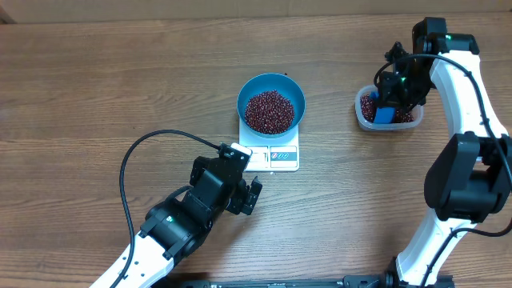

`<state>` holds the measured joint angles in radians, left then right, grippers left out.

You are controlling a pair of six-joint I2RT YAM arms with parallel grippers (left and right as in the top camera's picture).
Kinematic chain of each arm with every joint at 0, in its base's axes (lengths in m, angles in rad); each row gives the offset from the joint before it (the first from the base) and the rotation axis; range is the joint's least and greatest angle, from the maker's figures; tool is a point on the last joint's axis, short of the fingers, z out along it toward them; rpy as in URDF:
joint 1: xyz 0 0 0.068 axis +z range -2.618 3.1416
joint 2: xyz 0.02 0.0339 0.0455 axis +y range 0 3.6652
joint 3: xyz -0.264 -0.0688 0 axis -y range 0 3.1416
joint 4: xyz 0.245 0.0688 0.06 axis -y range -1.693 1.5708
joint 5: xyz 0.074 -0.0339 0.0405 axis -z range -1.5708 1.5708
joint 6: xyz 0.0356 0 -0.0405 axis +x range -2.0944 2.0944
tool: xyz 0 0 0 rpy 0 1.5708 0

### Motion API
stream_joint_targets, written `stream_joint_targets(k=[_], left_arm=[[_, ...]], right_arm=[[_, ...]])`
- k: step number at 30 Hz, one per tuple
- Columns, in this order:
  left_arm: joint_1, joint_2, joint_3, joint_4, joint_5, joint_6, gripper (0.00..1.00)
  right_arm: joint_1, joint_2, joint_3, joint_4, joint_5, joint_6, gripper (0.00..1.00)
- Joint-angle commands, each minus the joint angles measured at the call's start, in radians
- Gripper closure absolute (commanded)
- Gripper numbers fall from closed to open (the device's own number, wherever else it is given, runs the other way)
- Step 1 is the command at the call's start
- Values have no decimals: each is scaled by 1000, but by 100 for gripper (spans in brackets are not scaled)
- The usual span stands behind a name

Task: Scoop item into bowl and weigh 150g on scale
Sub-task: 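Lower the scoop into the red beans with the right gripper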

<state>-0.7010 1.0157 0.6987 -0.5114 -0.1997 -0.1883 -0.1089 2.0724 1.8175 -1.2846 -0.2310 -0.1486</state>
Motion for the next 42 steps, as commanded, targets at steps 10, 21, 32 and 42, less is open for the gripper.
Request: stream_joint_targets(k=[10, 21, 32, 42], left_arm=[[-6, 5, -8, -2, -17, -18, 0], [-6, 5, -8, -2, -17, -18, 1], [-6, 5, -8, -3, -17, -18, 0], [-6, 5, -8, -4, -17, -18, 1]], right_arm=[[-47, 17, 16, 1, -220, -37, 96], [-195, 17, 15, -8, -432, -71, 96], [-229, 17, 14, -14, -445, -70, 96], [-273, 17, 14, -43, -444, -89, 96]])
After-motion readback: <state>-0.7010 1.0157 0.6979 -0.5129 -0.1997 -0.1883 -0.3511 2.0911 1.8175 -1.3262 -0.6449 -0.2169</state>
